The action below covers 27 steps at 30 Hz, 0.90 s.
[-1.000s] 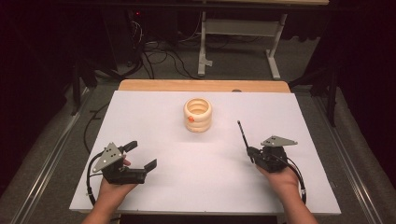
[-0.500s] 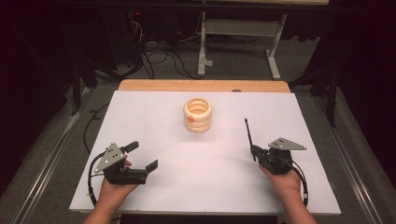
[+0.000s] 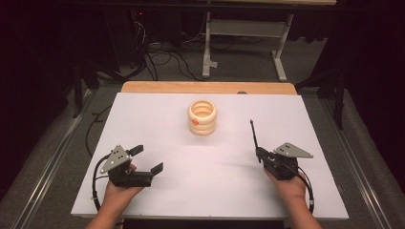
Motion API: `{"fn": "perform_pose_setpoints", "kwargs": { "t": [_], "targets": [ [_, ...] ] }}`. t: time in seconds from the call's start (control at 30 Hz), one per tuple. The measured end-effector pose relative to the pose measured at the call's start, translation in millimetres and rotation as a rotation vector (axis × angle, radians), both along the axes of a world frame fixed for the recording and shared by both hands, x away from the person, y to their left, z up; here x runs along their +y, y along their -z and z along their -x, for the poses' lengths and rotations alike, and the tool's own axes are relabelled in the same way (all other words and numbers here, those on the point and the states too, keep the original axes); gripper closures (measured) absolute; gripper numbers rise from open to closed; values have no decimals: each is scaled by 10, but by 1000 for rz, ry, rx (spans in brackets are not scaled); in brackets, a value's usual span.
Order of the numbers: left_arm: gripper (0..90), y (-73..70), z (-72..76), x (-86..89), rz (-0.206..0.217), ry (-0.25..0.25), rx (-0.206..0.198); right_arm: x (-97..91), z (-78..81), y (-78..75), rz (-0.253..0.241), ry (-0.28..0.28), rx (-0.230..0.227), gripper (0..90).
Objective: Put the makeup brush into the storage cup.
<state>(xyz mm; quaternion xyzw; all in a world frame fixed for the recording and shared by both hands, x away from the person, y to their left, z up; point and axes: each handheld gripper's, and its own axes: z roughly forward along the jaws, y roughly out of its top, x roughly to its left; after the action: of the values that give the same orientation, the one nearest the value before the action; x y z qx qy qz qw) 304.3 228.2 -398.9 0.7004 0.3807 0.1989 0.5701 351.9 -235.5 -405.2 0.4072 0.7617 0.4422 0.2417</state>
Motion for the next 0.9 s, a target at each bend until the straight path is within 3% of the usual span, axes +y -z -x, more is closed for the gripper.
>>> {"fn": "perform_pose_setpoints", "kwargs": {
  "t": [0.1, 0.37, 0.9],
  "targets": [
    [7, -73, -46, -37, 17, 3, 6, -4, 3, -1, -3, 2, -5, 861],
    [8, -261, -208, -215, 26, 13, -25, -6, 10, -14, -7, -3, -11, 861],
    [11, -226, -454, -616, 28, 53, -22, -24, 20, -33, -5, 3, -23, 861]
  ]
}}
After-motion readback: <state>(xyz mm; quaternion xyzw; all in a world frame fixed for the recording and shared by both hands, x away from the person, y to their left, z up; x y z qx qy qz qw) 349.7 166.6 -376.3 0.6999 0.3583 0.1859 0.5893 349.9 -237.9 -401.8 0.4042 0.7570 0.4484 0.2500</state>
